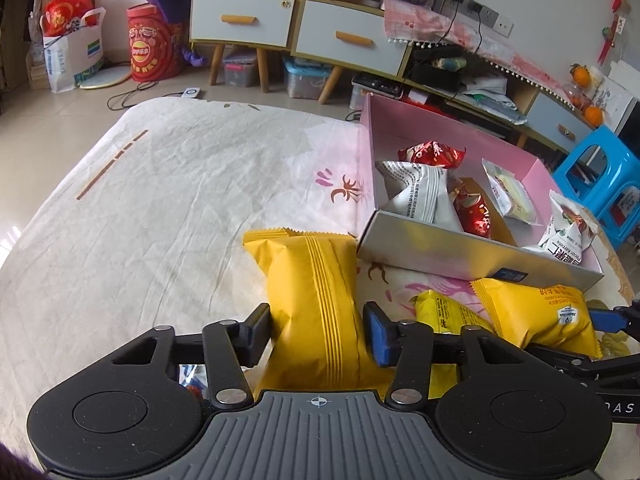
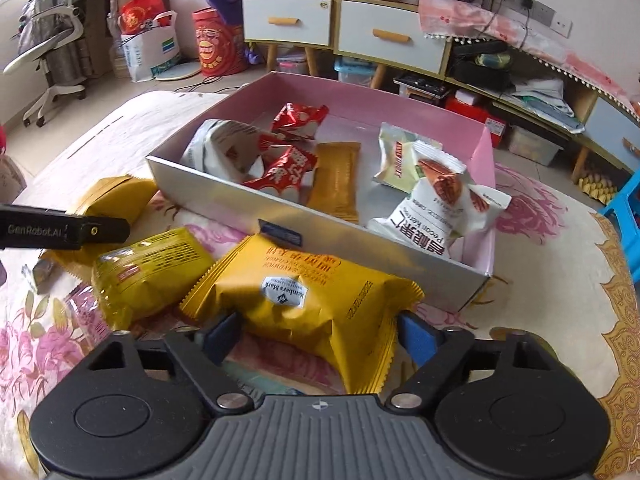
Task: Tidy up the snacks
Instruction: 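Grasp the large yellow bag with left gripper while right grasps yellow cake packet, then carry both yellow snacks into the pink box and open both grippers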
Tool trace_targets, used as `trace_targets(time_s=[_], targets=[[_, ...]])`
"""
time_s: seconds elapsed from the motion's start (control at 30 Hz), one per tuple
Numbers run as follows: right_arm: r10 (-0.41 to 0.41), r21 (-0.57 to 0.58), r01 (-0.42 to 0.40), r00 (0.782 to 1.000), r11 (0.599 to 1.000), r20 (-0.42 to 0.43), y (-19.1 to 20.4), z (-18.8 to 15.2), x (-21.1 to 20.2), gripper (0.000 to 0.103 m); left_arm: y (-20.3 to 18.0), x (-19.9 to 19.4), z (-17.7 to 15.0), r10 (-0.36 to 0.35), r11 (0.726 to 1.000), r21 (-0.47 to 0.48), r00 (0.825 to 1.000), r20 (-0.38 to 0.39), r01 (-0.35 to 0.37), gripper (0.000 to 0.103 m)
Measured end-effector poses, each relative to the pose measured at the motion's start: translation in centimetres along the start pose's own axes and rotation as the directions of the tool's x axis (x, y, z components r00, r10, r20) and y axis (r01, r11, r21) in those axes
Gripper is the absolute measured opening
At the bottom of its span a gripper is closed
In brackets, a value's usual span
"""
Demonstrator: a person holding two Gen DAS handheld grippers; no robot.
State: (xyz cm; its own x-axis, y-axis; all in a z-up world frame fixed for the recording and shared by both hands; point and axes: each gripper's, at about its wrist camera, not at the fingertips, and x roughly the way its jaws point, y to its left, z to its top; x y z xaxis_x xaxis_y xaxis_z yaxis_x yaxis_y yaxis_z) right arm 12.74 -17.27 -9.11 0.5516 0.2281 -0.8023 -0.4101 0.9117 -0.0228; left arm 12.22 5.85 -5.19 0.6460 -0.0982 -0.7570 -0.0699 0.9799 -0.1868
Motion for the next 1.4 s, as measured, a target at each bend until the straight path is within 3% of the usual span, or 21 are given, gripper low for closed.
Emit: trace_targets(time_s=[0.2,0.43,0.63,0.67,1.4], targets=[[-0.004,-0.032,0.004,1.0,0.999,-0.005,0.3,-0.4,-0.6,0.037,0.2,-0.5,-0.1,0.008,1.0,0.003,1.0,-0.005,-0.008,0.04],[0.008,-0.046,-0.007,1.0,0.999,0.006,0.5,-0.8,-1.6,0.017,0.3,-1.1,-0.3,-0.004,1.0,0.017,1.0,-0.001,0.004,0.04],[0.021,-0.066,-0.017,0.999,0.998,0.048,1.3,-1.0,-3.0,0.009,0.4,-2.0,-0.1,-0.017,1.0,0.017,1.0,0.017,0.016,0.039],[0.023,-0.071,-0.02,0.998,0.997,0.053,1.5,-1.0,-3.1,0.002,0.5,-2.1,-0.1,-0.019,1.0,0.017,1.0,0.02,0.019,0.039],[0.041,-0.061,-0.03,0.981,0.998,0.188,2.1,0.3,-7.0,0.0,1.1,-4.0,1.1,-0.052,0.999,-0.009,0.996,0.073,0.053,0.038]])
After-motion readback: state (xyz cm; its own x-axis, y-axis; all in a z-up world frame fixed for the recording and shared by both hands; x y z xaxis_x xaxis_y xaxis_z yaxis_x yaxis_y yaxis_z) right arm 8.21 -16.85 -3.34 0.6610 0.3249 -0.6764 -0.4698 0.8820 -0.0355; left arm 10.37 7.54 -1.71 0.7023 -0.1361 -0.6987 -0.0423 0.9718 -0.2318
